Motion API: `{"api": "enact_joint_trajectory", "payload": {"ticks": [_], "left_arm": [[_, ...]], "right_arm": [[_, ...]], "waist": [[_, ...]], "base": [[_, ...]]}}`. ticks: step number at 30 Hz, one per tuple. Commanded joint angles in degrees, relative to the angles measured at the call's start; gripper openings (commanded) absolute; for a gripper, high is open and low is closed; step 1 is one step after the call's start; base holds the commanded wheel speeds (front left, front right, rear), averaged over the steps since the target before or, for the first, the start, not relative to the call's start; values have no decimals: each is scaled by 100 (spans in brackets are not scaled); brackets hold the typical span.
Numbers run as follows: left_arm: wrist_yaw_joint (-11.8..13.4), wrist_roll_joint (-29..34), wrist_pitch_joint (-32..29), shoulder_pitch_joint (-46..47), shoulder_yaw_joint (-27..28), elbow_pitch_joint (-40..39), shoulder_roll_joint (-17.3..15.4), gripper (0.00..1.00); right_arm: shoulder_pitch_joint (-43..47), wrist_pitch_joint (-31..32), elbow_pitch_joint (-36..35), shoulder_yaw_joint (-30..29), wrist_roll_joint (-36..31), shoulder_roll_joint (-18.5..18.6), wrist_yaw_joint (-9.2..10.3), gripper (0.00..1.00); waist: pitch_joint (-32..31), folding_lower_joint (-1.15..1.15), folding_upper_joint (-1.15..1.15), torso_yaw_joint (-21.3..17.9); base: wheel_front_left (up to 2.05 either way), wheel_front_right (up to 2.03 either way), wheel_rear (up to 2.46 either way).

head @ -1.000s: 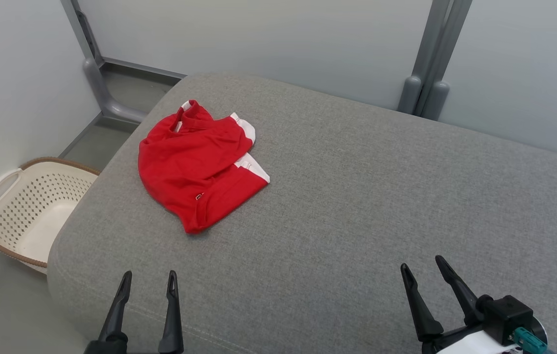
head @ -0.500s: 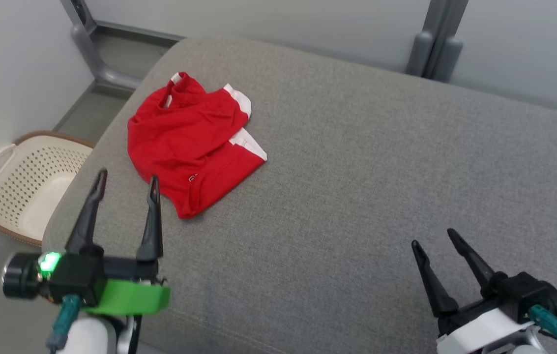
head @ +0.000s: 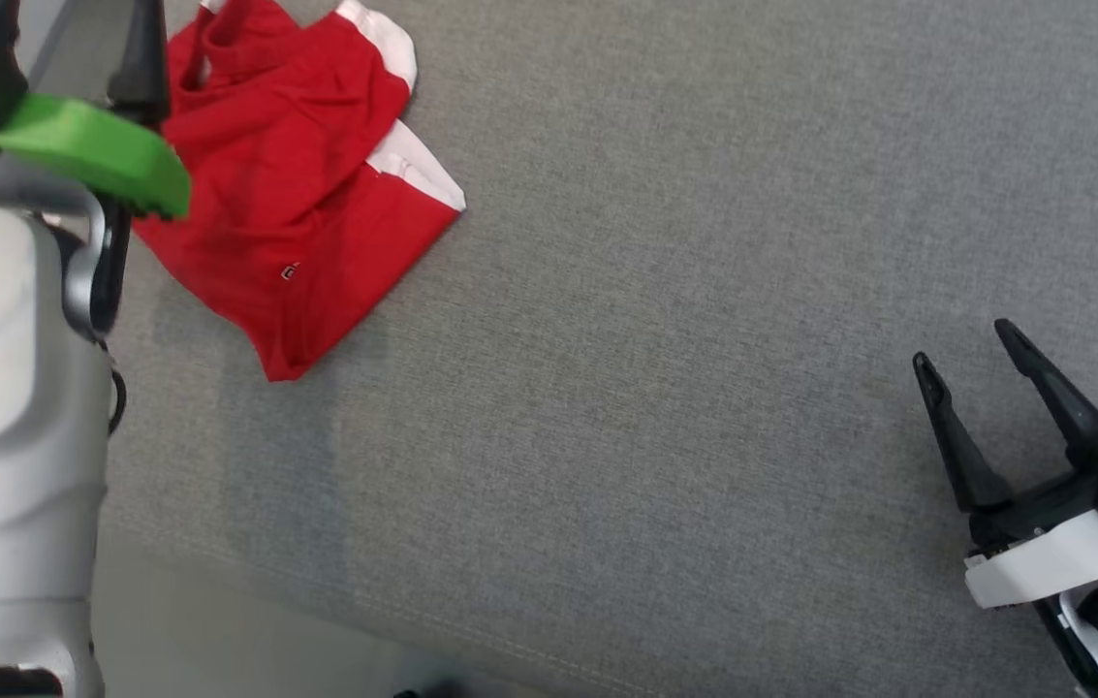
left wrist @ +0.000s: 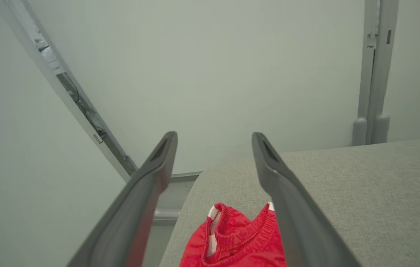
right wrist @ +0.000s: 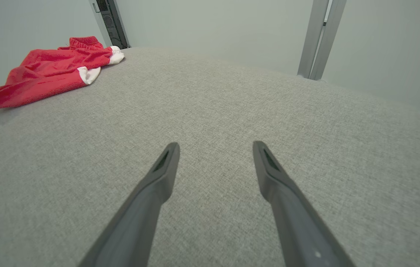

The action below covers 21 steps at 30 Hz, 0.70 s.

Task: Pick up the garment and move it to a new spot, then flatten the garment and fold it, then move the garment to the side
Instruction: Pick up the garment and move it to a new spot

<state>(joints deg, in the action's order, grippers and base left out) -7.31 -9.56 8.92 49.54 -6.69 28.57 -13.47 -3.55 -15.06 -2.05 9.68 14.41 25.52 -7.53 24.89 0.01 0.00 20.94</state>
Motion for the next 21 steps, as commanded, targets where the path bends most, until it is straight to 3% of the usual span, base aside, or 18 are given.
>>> {"api": "enact_joint_trajectory", "payload": {"ticks": [1, 6, 11, 21], "left_arm": [[-21, -350, -239, 279, -219, 274, -65, 100], [-12, -1487, -1152, 1084, -1066, 1195, -589, 100], [-13, -2209, -1444, 1386, -1668, 1754, -947, 100], [-13, -3166, -1958, 1312, -2655, 2421, -1141, 100]], "right_arm": [[-110, -16, -77, -43, -24, 62, 9, 100], [-200, -14, -197, -112, -50, 135, 9, 100], [-196, 8, -142, -130, -47, 104, 15, 100], [-227, 67, -80, -194, -94, 62, 26, 100]], "waist": [[875, -1, 0, -411], [1236, -1, 0, -683], [1464, -1, 0, -933], [1750, -1, 0, -1089]], "base": [[0, 0, 0], [0, 0, 0], [0, 0, 0], [0, 0, 0]]}}
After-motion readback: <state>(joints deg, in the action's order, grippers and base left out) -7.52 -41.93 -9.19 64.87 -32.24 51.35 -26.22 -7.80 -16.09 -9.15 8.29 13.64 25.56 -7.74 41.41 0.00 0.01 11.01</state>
